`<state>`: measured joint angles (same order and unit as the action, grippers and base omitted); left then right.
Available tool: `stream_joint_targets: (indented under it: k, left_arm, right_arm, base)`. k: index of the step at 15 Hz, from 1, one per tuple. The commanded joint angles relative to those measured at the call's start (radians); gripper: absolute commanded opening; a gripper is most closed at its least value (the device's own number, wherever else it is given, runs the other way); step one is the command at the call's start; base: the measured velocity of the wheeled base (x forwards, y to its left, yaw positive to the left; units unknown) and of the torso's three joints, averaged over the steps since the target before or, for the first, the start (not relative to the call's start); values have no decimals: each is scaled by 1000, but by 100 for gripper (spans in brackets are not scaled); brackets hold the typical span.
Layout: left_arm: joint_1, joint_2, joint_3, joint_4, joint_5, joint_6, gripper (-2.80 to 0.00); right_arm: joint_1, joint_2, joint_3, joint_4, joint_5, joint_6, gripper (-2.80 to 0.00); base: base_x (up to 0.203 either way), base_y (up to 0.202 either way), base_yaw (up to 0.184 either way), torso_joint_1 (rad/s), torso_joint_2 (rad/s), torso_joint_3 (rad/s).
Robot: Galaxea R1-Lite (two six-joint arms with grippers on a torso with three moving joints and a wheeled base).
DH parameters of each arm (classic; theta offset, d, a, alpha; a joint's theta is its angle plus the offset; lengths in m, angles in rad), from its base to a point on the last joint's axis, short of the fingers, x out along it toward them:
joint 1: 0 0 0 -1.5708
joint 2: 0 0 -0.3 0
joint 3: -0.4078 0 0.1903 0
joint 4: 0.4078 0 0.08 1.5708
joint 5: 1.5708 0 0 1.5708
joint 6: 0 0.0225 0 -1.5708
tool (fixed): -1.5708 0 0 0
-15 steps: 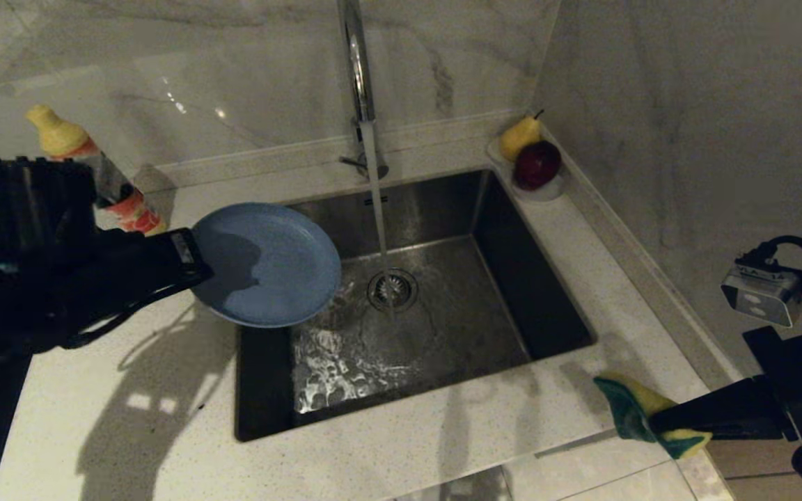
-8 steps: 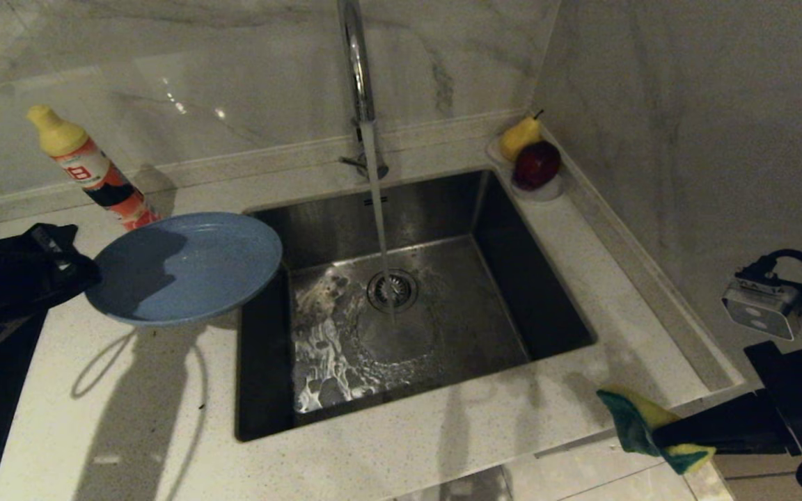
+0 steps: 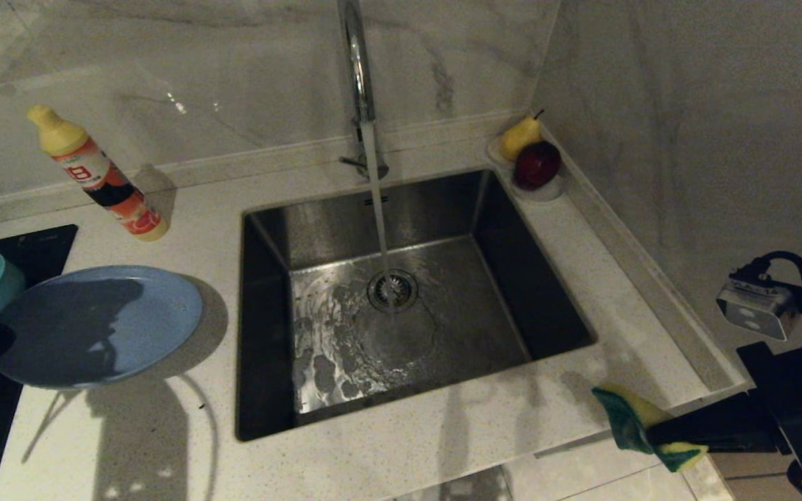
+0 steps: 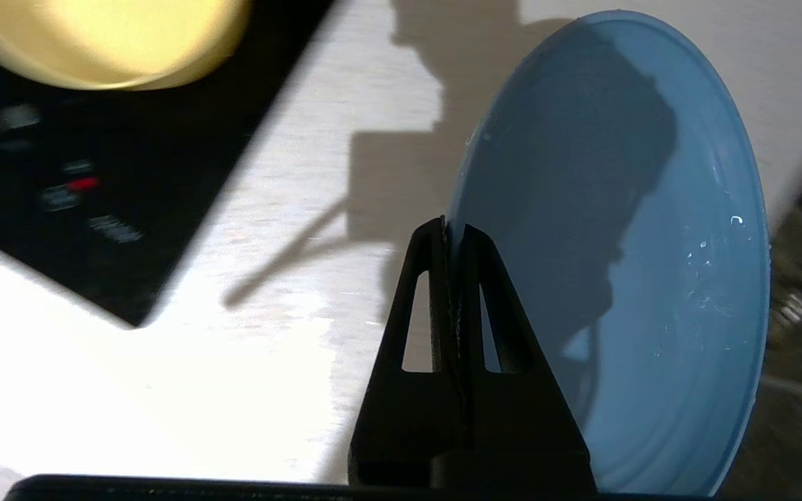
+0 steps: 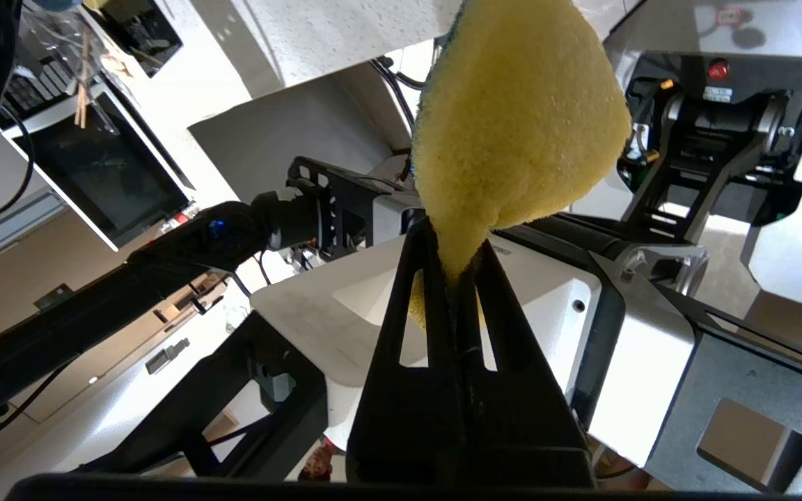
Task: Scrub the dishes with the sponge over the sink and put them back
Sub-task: Place the plate on the table
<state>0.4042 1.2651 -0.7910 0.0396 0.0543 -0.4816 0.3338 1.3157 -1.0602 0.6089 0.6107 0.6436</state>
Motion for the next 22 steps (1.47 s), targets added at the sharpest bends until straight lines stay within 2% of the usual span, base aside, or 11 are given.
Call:
stream_joint_targets:
  k: [1, 3, 6, 9, 12, 17, 18, 19, 22]
  left_arm:
    - [52, -1, 59, -38, 0, -5, -280]
    - [65, -2, 115, -108, 1, -7, -280]
    - [74, 44, 131, -124, 3, 14, -280]
    - [74, 114, 130, -196, 2, 19, -280]
    - [74, 145, 103, -202, 1, 28, -280]
    - [83, 182, 91, -202, 8, 86, -280]
    - [86, 190, 90, -203, 8, 93, -44]
    - [92, 211, 78, -204, 7, 93, 0]
    - [111, 240, 23, -202, 8, 91, 0]
  right_arm:
    - [1, 8, 6, 5, 3, 2, -280]
    - [1, 8, 5, 4, 3, 5, -280]
    - [1, 8, 1, 5, 3, 6, -280]
    - [1, -10, 11, 6, 2, 7, -280]
    - [1, -2, 11, 6, -5, 1, -280]
    - [4, -18, 9, 12, -3, 2, -280]
    - [4, -20, 9, 12, -3, 2, -280]
    - [4, -26, 13, 12, -3, 2, -280]
    - [2, -47, 18, 6, -5, 2, -280]
  base:
    - [0, 0, 0, 0, 0, 0]
    - [0, 0, 0, 0, 0, 0]
    - [0, 0, 0, 0, 0, 0]
    - [0, 0, 0, 0, 0, 0]
    - [0, 0, 0, 0, 0, 0]
    - [0, 0, 0, 0, 0, 0]
    - [0, 0, 0, 0, 0, 0]
    - [0, 0, 0, 0, 0, 0]
    - [0, 0, 0, 0, 0, 0]
